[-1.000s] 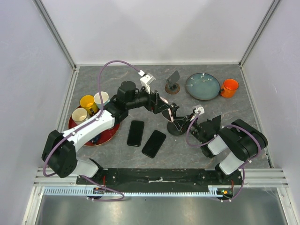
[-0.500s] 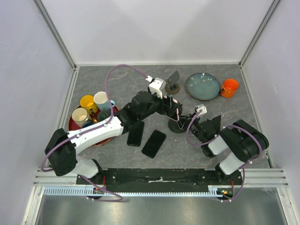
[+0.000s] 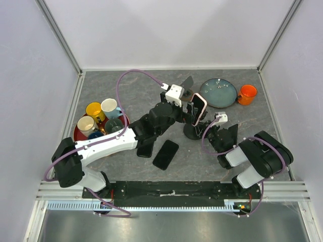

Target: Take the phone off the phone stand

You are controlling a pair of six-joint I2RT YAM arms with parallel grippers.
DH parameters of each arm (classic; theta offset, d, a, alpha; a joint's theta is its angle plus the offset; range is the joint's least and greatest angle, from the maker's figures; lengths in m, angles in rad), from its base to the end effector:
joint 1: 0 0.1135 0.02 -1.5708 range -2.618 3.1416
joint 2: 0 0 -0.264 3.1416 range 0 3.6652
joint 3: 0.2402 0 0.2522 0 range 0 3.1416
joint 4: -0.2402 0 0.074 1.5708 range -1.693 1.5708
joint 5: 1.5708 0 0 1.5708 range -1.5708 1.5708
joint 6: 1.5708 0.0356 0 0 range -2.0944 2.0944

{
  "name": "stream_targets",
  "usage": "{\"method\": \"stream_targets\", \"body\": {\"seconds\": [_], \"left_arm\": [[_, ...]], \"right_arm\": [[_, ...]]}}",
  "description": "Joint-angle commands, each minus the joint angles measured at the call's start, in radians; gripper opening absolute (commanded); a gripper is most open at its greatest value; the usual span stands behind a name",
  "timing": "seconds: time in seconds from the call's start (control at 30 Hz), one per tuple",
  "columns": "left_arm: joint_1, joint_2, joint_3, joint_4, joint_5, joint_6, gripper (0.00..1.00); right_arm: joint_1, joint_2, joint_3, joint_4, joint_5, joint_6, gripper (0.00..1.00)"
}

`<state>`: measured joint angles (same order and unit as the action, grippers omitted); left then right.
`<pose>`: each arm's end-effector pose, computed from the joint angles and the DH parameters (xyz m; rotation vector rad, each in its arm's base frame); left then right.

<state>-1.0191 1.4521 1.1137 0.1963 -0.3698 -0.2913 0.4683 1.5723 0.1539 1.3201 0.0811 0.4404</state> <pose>0.1922 -0.2878 0.3357 0.3525 1.7116 -0.6556 0.2028 0.0994 0.1337 0.0389 1.7059 0.6160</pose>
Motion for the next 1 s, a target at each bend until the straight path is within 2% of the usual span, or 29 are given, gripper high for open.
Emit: {"method": "stream_targets", "body": {"seconds": [0.0, 0.2, 0.47, 0.6, 0.97], "left_arm": [[-0.007, 0.002, 0.038, 0.037, -0.063, 0.035, 1.0], [-0.022, 0.016, 0.061, 0.048, -0.026, 0.021, 1.0], [-0.049, 0.123, 0.156, 0.046, -0.038, 0.081, 1.0], [-0.049, 0.172, 0.212, 0.0, -0.054, 0.115, 1.0], [-0.049, 0.246, 0.242, -0.077, -0.075, 0.135, 1.0]], "right_arm": [[0.004, -0.018, -0.013, -0.093, 0.062, 0.011, 0.0], [0.015, -0.028, -0.005, -0.11, 0.072, -0.002, 0.0], [0.035, -0.043, 0.003, -0.142, 0.088, -0.02, 0.0], [0.039, -0.041, 0.004, -0.142, 0.086, -0.023, 0.0], [0.044, -0.029, 0.01, -0.134, 0.071, -0.023, 0.0]]}}
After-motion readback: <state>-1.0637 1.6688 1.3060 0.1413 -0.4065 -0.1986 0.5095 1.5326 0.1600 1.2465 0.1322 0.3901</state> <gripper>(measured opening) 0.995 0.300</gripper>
